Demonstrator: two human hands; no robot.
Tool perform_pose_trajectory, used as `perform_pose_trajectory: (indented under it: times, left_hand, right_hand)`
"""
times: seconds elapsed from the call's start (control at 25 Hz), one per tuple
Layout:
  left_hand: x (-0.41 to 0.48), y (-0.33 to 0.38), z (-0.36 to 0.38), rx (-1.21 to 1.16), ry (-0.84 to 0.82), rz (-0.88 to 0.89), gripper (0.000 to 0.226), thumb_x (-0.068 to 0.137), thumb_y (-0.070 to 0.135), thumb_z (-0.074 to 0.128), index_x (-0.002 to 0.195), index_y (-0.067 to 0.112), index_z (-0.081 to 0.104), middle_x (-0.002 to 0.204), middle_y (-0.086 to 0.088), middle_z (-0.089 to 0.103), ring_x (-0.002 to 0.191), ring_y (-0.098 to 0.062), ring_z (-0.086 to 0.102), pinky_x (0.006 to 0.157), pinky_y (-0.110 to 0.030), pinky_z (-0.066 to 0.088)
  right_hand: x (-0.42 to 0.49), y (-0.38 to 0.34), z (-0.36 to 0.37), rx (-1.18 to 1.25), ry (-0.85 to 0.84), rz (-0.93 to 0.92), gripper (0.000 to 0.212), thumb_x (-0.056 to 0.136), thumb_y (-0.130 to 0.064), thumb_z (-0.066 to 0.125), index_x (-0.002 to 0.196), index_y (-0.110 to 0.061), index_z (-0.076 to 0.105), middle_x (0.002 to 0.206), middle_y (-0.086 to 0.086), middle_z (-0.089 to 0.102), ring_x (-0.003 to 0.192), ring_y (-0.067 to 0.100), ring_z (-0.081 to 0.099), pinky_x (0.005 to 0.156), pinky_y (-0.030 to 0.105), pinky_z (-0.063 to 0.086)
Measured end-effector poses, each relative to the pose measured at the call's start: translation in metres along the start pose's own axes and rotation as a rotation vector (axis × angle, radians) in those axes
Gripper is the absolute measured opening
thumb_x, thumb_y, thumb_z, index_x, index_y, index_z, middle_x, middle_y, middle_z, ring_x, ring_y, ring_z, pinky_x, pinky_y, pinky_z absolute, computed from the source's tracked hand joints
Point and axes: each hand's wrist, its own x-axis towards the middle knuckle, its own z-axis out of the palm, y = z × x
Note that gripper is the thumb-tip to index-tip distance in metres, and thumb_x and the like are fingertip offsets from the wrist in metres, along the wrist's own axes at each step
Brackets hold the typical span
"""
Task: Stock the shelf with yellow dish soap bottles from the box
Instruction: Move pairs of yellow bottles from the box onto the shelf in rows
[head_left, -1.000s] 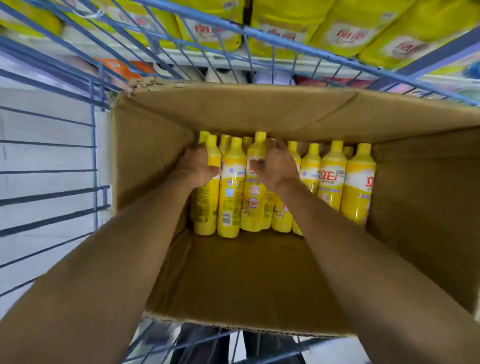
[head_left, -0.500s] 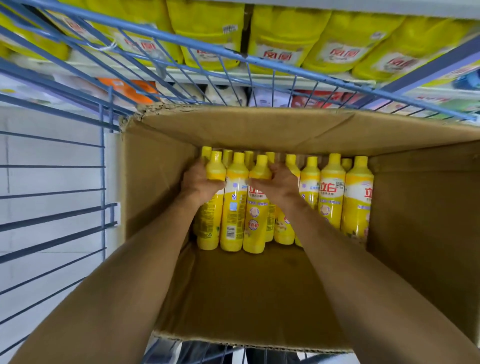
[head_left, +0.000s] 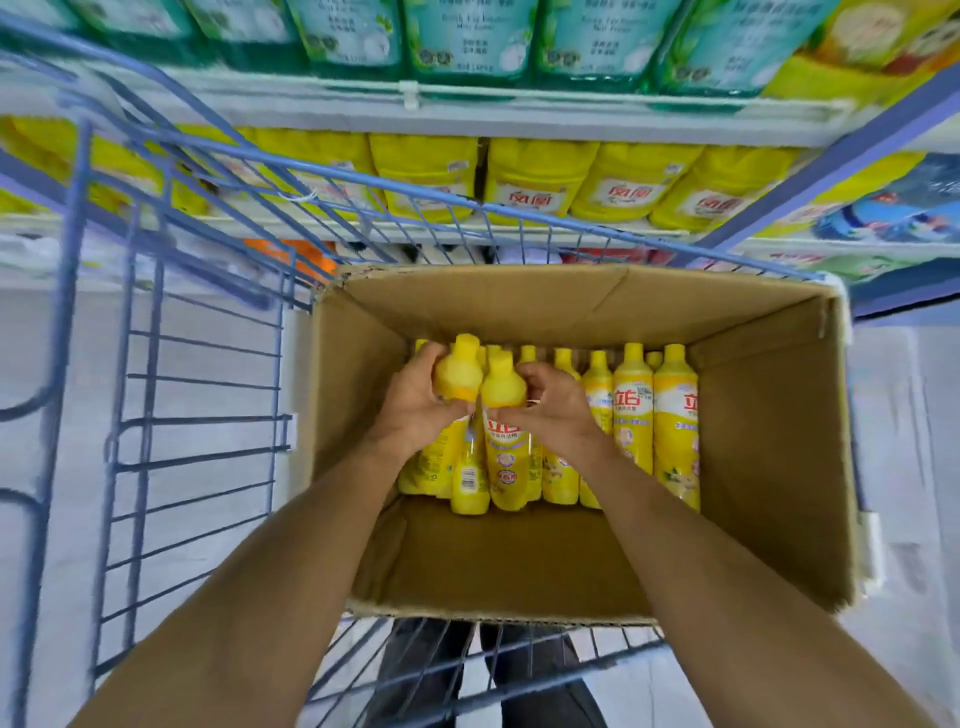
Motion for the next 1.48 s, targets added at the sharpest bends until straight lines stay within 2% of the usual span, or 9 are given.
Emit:
perform_pose_trajectory:
  times: [0.2,0.36,0.56,0.64,0.76,0.92,1.16,1.32,1.48]
  left_hand:
    - [-0.034,0.077,-0.037,-0.075,0.063,0.184,0.06,0.058,0.02,0.093,0.106,0.024,0.058,0.096,0.002,0.069,0.085,-0.014,0.063,0.072,-0.029,0.054]
    - [-0.07,0.179,-0.085,-0.125,0.08,0.332,0.07,0.054,0.014,0.095,0.113,0.019,0.058,0.099,-0.004,0.071,0.088,-0.019,0.067,0.073,-0.031,0.057]
    - [-0.133,0.331,-0.152,-0.12,0.13,0.58,0.071,0.053,0.024,0.095,0.114,0.02,0.058,0.108,-0.01,0.069,0.097,-0.03,0.07,0.079,-0.046,0.06]
    - [-0.155,0.384,-0.173,-0.141,0.166,0.682,0.074,0.048,0.028,0.095,0.113,0.017,0.059,0.106,-0.012,0.071,0.091,-0.027,0.071,0.077,-0.043,0.061]
    - [-0.183,0.456,-0.197,-0.185,0.217,0.804,0.072,0.057,0.008,0.096,0.118,0.015,0.058,0.103,-0.016,0.068,0.083,-0.022,0.065,0.07,-0.03,0.058]
    - [-0.203,0.529,-0.211,-0.189,0.281,0.943,0.057,0.064,0.006,0.093,0.102,0.029,0.058,0.094,-0.005,0.068,0.076,-0.014,0.063,0.071,-0.03,0.056]
    - [-0.181,0.594,-0.206,-0.127,0.383,0.998,0.058,0.062,0.022,0.096,0.109,0.025,0.062,0.098,-0.004,0.072,0.084,-0.018,0.069,0.076,-0.036,0.059]
    - [-0.155,0.624,-0.195,-0.098,0.432,0.968,0.058,0.065,0.019,0.094,0.114,0.017,0.064,0.102,0.0,0.073,0.088,-0.011,0.07,0.074,-0.024,0.058]
    - [-0.12,0.644,-0.188,-0.109,0.497,0.907,0.057,0.065,0.016,0.094,0.112,0.012,0.063,0.099,-0.003,0.073,0.091,-0.022,0.072,0.078,-0.038,0.06]
  right_hand:
    - [-0.039,-0.073,-0.047,0.019,0.081,-0.15,0.076,0.054,-0.045,0.094,0.12,-0.017,0.07,0.101,-0.007,0.077,0.091,0.005,0.071,0.084,0.031,0.06]
    - [-0.08,-0.166,-0.106,0.09,0.133,-0.296,0.08,0.055,-0.032,0.098,0.125,-0.011,0.067,0.109,0.001,0.077,0.103,0.016,0.073,0.095,0.04,0.058]
    - [-0.15,-0.3,-0.188,0.099,0.231,-0.543,0.061,0.066,-0.024,0.095,0.119,-0.009,0.07,0.107,0.0,0.077,0.098,0.012,0.073,0.089,0.035,0.059]
    - [-0.18,-0.349,-0.217,0.115,0.271,-0.661,0.053,0.069,-0.014,0.093,0.117,-0.005,0.071,0.104,0.004,0.078,0.092,0.009,0.074,0.081,0.026,0.058]
    - [-0.216,-0.413,-0.256,0.143,0.323,-0.814,0.042,0.073,-0.007,0.088,0.111,-0.001,0.073,0.099,0.007,0.079,0.084,0.007,0.072,0.076,0.021,0.056]
    - [-0.241,-0.471,-0.302,0.168,0.331,-0.948,0.036,0.076,-0.003,0.085,0.11,-0.002,0.074,0.095,0.003,0.078,0.083,0.006,0.073,0.075,0.018,0.055]
    - [-0.217,-0.507,-0.363,0.161,0.327,-1.015,0.038,0.077,-0.007,0.085,0.113,-0.003,0.074,0.1,0.007,0.079,0.091,0.016,0.076,0.078,0.024,0.059]
    - [-0.179,-0.518,-0.392,0.173,0.335,-1.034,0.04,0.077,-0.011,0.086,0.114,-0.006,0.074,0.102,0.004,0.079,0.095,0.018,0.075,0.082,0.027,0.06]
    - [-0.138,-0.53,-0.413,0.114,0.313,-1.004,0.041,0.077,-0.015,0.087,0.116,-0.011,0.072,0.1,-0.002,0.077,0.09,0.007,0.074,0.08,0.021,0.058]
